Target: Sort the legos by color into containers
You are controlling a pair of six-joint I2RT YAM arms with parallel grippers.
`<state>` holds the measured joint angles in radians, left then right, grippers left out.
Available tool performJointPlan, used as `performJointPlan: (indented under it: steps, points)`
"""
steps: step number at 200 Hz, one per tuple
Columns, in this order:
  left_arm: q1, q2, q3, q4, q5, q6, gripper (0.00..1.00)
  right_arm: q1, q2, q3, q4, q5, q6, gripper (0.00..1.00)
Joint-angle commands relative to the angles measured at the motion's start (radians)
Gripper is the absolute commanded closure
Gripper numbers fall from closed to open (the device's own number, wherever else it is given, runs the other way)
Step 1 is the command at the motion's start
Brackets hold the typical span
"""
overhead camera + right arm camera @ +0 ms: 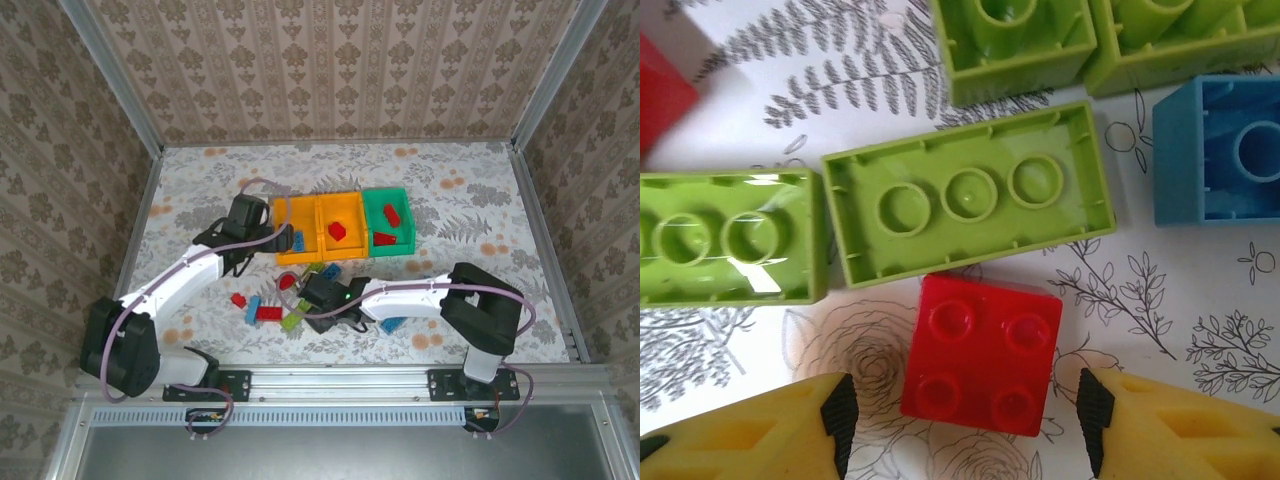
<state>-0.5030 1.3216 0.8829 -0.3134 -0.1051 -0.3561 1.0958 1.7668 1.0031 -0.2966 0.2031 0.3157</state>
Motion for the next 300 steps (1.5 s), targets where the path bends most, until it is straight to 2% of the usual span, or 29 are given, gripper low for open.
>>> performJointPlan:
  steps: [1,18,49,99,117,160,191,225,265,300]
  points:
    - [0.007,-0.027,-0.021,-0.019,-0.005,-0.020,0.00,-0.002,0.038,0.035,-0.047,0.045,0.004,0.39]
    - [0.007,-0.030,-0.028,-0.025,-0.006,-0.022,0.00,-0.002,0.055,0.047,-0.047,0.043,0.000,0.45]
    - [0.009,-0.048,-0.042,-0.042,-0.027,-0.020,0.00,-0.005,0.036,0.038,-0.037,0.054,0.004,0.66]
    - [0.014,-0.084,-0.061,-0.042,-0.039,-0.022,0.00,-0.034,-0.081,-0.020,-0.035,0.036,-0.002,0.77]
    - [0.016,-0.083,-0.058,-0.045,-0.035,-0.018,0.00,-0.099,-0.178,-0.072,-0.005,0.001,0.012,0.78]
    - [0.017,-0.084,-0.069,-0.048,-0.035,-0.014,0.00,-0.296,-0.406,-0.163,0.066,-0.170,0.020,0.80]
    - [0.017,-0.086,-0.080,-0.047,-0.032,-0.014,0.00,-0.416,-0.485,-0.176,0.059,-0.220,0.024,0.80]
    - [0.016,-0.087,-0.084,-0.045,-0.028,-0.012,0.00,-0.489,-0.503,-0.153,0.021,-0.231,0.010,0.80]
    - [0.017,-0.097,-0.091,-0.058,-0.032,-0.005,0.00,-0.560,-0.495,-0.130,-0.019,-0.179,0.020,0.80]
    - [0.017,-0.090,-0.092,-0.101,-0.037,0.000,0.00,-0.681,-0.367,0.013,-0.151,-0.121,0.019,0.80]
